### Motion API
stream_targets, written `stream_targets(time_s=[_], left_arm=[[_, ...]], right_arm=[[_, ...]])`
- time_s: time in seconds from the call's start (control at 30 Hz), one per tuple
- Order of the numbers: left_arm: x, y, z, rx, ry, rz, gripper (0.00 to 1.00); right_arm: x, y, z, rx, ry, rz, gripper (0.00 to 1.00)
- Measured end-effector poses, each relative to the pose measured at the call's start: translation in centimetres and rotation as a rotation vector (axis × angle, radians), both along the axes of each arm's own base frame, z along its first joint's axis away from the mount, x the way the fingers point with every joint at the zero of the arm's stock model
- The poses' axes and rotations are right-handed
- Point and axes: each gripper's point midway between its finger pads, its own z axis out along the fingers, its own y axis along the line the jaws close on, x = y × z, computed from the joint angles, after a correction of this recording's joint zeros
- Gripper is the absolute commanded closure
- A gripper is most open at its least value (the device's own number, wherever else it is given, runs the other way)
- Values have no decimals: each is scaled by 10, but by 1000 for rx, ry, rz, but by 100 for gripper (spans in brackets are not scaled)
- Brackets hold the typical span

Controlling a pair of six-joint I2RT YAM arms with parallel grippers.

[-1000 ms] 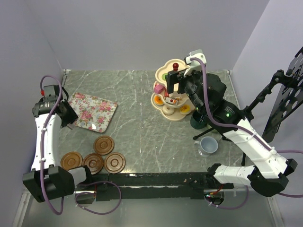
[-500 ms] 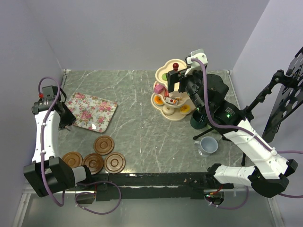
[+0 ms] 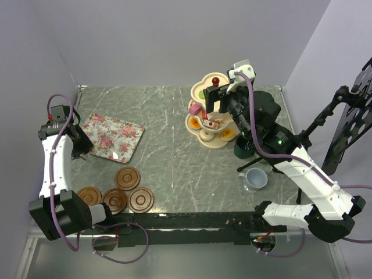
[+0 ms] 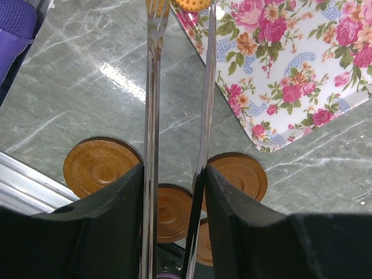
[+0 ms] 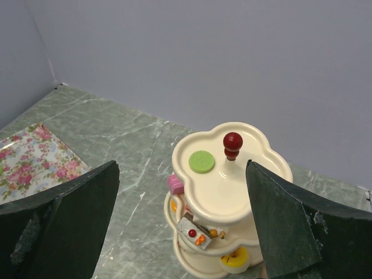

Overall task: Serve the afternoon tea
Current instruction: Pick up the desert from the tray.

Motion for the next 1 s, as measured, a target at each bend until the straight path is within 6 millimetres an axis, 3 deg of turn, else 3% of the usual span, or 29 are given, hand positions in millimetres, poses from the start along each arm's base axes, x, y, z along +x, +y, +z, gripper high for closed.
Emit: stream_targets(time_s=[0.57, 1.0], left_arm=[[12, 7, -1, -5, -39, -5, 50], [10, 12, -12, -23, -23, 13, 50]], right_arm=[[0, 1, 0, 0, 0, 4, 5], [0, 1, 0, 0, 0, 4, 5]])
